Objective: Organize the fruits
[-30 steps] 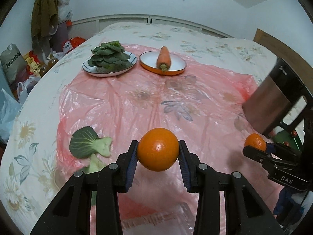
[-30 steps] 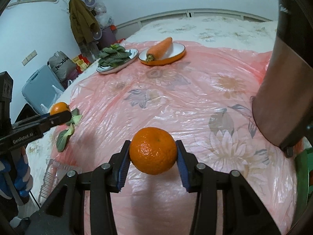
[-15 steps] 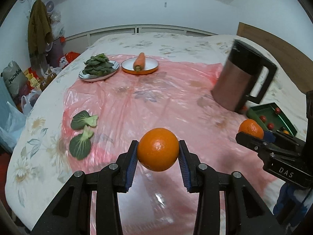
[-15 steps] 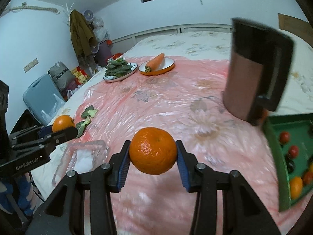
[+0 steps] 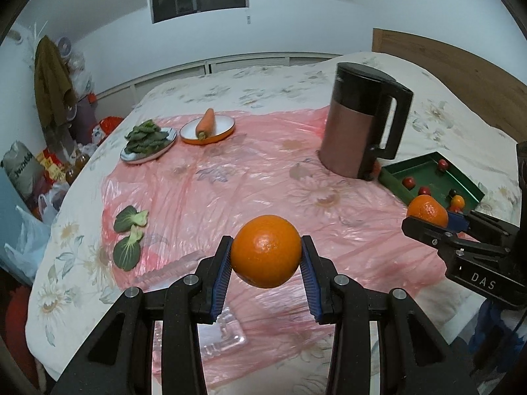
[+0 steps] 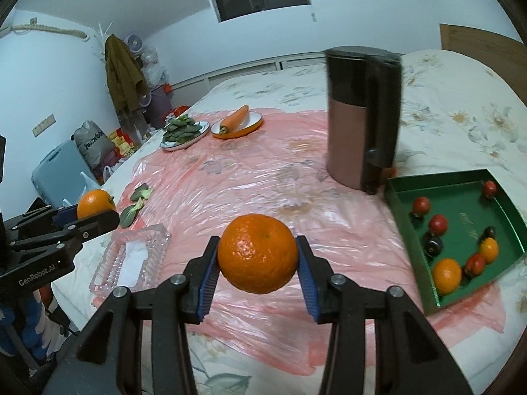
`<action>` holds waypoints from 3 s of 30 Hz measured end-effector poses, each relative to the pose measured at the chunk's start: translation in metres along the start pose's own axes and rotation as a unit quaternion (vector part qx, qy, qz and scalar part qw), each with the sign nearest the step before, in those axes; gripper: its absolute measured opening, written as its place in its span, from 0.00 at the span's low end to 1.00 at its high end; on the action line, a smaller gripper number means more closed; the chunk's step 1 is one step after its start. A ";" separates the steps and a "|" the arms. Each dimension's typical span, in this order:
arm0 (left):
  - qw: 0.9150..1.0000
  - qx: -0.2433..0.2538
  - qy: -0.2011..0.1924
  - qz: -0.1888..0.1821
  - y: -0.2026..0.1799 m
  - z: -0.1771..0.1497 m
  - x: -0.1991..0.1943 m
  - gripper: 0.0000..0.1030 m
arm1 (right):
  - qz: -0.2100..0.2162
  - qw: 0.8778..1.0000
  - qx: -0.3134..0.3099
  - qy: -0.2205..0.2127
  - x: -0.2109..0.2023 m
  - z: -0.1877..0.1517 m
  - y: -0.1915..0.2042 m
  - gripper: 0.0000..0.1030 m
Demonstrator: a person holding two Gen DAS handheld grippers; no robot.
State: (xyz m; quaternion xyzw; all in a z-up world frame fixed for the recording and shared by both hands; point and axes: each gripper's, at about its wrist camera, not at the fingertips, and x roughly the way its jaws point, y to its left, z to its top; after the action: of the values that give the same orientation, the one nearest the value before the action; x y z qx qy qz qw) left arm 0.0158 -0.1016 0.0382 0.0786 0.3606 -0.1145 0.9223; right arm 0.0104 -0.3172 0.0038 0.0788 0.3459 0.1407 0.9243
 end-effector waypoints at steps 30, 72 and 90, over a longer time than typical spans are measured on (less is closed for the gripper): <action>0.987 0.097 0.047 -0.117 -0.182 0.053 0.082 0.34 | -0.136 0.984 0.105 -0.034 -0.042 -0.004 -0.216 0.67; 0.969 0.164 0.097 -0.157 -0.308 0.074 0.182 0.55 | -0.268 0.957 0.088 0.071 0.001 -0.019 -0.335 1.00; 0.993 0.090 0.019 -0.074 -0.186 0.061 0.075 0.81 | -0.221 0.974 0.041 0.008 -0.039 0.000 -0.194 1.00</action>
State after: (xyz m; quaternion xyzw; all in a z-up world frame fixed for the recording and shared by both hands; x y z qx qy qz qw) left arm 0.0591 -0.3062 0.0193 0.1368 0.3710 -0.2127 0.8935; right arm 0.0222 -0.5134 -0.0194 0.0368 0.3680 -0.0806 0.9256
